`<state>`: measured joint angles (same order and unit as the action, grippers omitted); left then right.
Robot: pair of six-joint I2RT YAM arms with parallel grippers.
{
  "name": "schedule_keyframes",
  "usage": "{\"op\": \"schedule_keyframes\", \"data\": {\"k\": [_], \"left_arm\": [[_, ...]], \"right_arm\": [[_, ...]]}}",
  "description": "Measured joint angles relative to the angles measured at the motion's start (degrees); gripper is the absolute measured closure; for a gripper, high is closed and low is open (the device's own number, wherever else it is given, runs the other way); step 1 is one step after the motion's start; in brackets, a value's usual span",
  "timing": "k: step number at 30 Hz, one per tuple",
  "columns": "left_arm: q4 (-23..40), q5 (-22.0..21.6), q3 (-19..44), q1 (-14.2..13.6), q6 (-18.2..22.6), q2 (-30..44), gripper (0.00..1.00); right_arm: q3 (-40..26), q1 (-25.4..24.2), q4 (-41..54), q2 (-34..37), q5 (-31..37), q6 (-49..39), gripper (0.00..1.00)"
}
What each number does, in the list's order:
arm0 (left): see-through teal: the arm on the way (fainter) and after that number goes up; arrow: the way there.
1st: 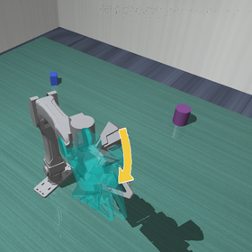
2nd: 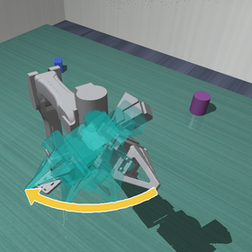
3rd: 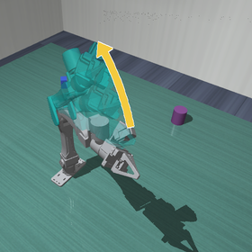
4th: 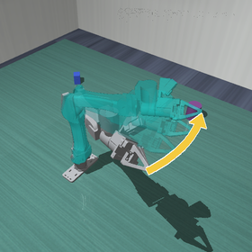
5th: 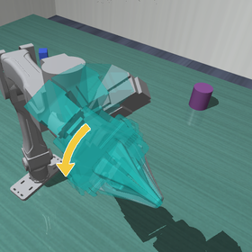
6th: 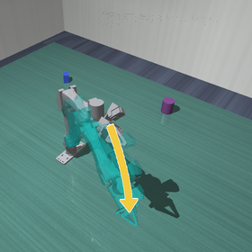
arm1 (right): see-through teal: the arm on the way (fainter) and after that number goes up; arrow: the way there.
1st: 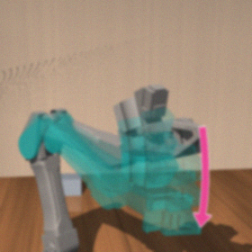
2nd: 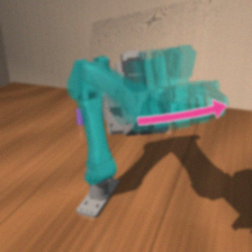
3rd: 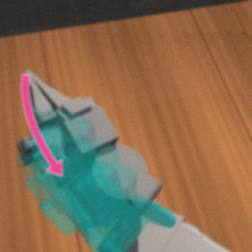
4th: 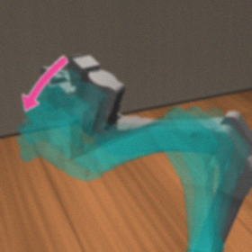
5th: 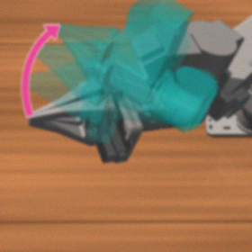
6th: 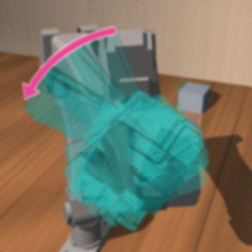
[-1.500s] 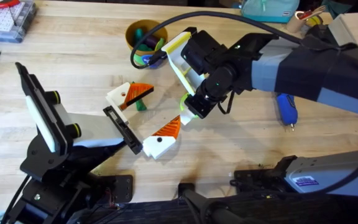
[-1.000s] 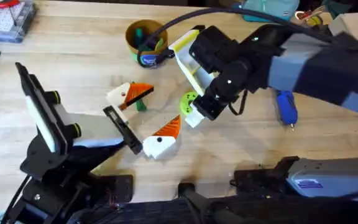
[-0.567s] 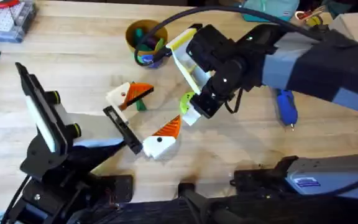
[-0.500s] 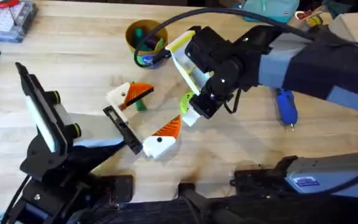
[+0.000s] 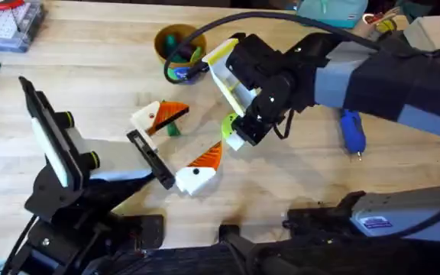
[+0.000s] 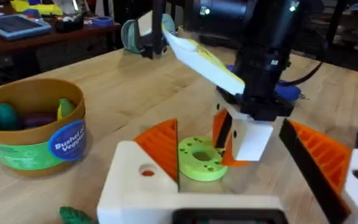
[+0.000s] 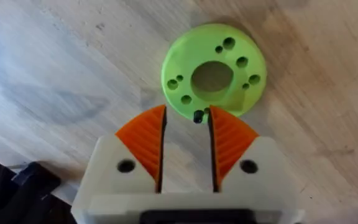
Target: Pick up the gripper from the table and insert it into the empty holder that is missing its gripper. Then pick up a screw, insert it into the mounting hole, and use the screwdriver to tighten it. Finally, clean up the table by picking up the vegetable and placing it into the bucket.
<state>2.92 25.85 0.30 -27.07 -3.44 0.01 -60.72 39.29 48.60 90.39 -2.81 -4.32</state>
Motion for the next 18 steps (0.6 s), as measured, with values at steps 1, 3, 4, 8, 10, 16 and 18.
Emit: {"op": "schedule_keyframes", "data": {"k": [1,3,4,8,10,16,18], "left_arm": [[0.0,0.0,0.0,0.0,0.0,0.0,0.009],[0.0,0.0,0.0,0.0,0.0,0.0,0.009],[0.0,0.0,0.0,0.0,0.0,0.0,0.009],[0.0,0.0,0.0,0.0,0.0,0.0,0.009],[0.0,0.0,0.0,0.0,0.0,0.0,0.009],[0.0,0.0,0.0,0.0,0.0,0.0,0.009],[0.0,0.0,0.0,0.0,0.0,0.0,0.009]], "right_arm": [[0.0,0.0,0.0,0.0,0.0,0.0,0.618],[0.2,0.0,-0.1,0.0,0.0,0.0,0.617],[0.4,0.0,-0.2,0.0,0.0,0.0,0.617],[1.8,0.0,-0.3,0.0,0.0,0.0,0.618],[2.1,0.0,-0.3,0.0,0.0,0.0,0.619],[2.1,0.0,-1.3,0.0,0.1,0.0,0.691],[2.1,0.0,-1.5,0.0,0.1,0.0,0.709]]}}
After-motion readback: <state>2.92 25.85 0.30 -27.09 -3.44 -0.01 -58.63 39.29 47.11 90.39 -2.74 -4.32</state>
